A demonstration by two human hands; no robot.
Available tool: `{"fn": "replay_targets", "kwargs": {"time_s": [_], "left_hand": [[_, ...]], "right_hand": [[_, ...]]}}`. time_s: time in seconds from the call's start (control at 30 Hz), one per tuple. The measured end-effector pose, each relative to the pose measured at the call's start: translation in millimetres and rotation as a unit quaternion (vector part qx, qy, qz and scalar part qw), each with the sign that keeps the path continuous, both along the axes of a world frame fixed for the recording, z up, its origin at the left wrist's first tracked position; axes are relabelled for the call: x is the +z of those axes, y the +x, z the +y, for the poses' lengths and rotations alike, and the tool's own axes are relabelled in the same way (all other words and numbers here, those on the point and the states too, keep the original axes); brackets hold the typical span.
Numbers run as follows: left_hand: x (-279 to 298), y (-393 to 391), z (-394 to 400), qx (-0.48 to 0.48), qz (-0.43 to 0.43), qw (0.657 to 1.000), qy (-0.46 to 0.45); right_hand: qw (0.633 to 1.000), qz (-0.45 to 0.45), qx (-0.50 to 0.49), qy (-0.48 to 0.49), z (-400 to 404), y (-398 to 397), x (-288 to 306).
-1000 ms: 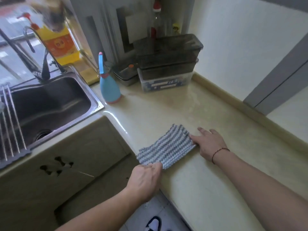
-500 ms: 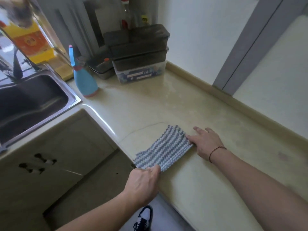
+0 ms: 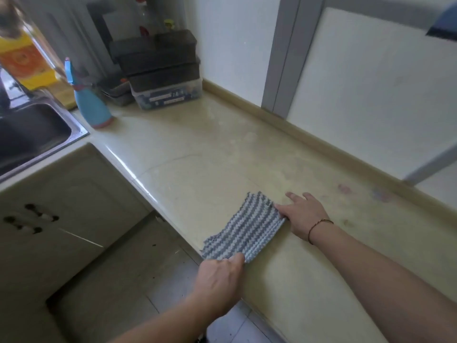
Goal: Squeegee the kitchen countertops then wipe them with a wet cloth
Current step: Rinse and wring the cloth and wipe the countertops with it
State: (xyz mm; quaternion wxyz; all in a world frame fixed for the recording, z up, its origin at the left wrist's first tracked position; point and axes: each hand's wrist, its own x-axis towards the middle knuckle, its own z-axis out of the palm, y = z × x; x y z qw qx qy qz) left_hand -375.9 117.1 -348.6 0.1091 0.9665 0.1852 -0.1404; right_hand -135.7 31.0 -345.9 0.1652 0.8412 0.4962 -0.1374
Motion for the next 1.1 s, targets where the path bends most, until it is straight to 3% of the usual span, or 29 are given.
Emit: {"fn": "replay_targets", "kwargs": {"time_s": [0.23,0.4,0.63,0.83,1.1], "left_hand": [[-8,4,-11,0.005,-0.023,1.000,0.017],[-13,2,4,0.044,-0.183,0.981,-0.047],[-12,-8,-21,-0.040,-0.322,0.942,-0.090],[-19,-6,-44,-0.054,-0.336,0.931,-0.130],[-35,-5,-72,-0.109,-0.276,0.943,-0.151]], "right_hand": [[0.999,0.013,-0.021,0.028,-34,3,-2],[0.993,0.043,-0.044,0.100,-40,10,-5],[0.961,0.085,-0.036,0.261,-61,21,-10],[0.933,0.069,0.025,0.351,-96,18,-11],[0.931,0.055,0.078,0.352,-134,17,-30]]}}
